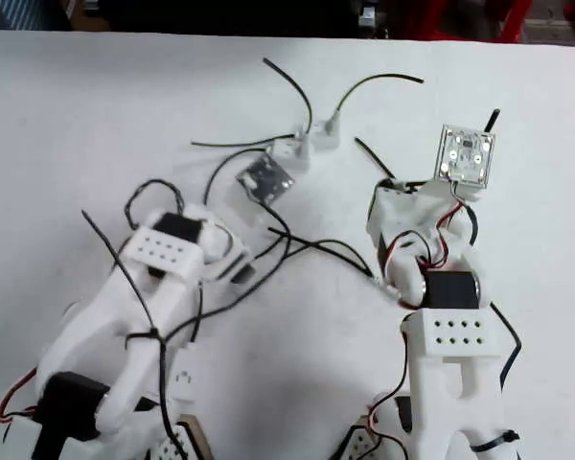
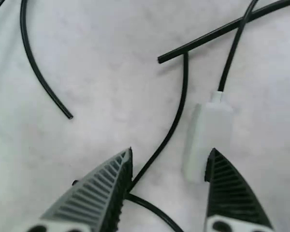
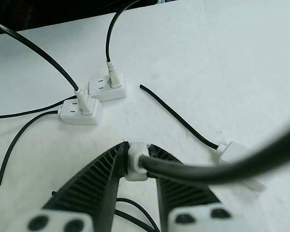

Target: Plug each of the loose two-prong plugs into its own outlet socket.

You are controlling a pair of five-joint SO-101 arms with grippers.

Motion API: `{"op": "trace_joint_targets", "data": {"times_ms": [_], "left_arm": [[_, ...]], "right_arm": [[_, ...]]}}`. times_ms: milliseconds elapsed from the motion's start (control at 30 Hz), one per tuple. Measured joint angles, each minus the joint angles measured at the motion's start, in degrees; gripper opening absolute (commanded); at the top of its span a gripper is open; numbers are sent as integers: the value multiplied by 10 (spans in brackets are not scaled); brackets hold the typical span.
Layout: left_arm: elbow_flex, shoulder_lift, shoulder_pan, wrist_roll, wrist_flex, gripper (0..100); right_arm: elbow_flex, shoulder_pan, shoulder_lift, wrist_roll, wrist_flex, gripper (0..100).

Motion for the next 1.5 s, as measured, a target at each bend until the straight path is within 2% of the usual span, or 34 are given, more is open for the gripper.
{"op": "trace_joint_targets", "data": {"times_ms": [133, 333, 567, 700, 1000, 1200, 1400, 1500], "left_arm": [[25, -1, 47, 0, -4, 247], [61, 0, 117, 0, -4, 195], [62, 0, 140, 0, -4, 192], [53, 0, 145, 0, 27, 192], [52, -2, 249, -1, 65, 192], [44, -1, 247, 10, 75, 193], [-19, 0, 208, 35, 147, 197], [-49, 0, 191, 50, 166, 242]], "right_arm": [[0, 0, 0, 0, 0, 17], [0, 0, 0, 0, 0, 17], [0, 0, 0, 0, 0, 17], [0, 0, 0, 0, 0, 17], [0, 0, 0, 0, 0, 17], [0, 0, 0, 0, 0, 17], [0, 0, 0, 0, 0, 17], [0, 0, 0, 0, 0, 17]]}}
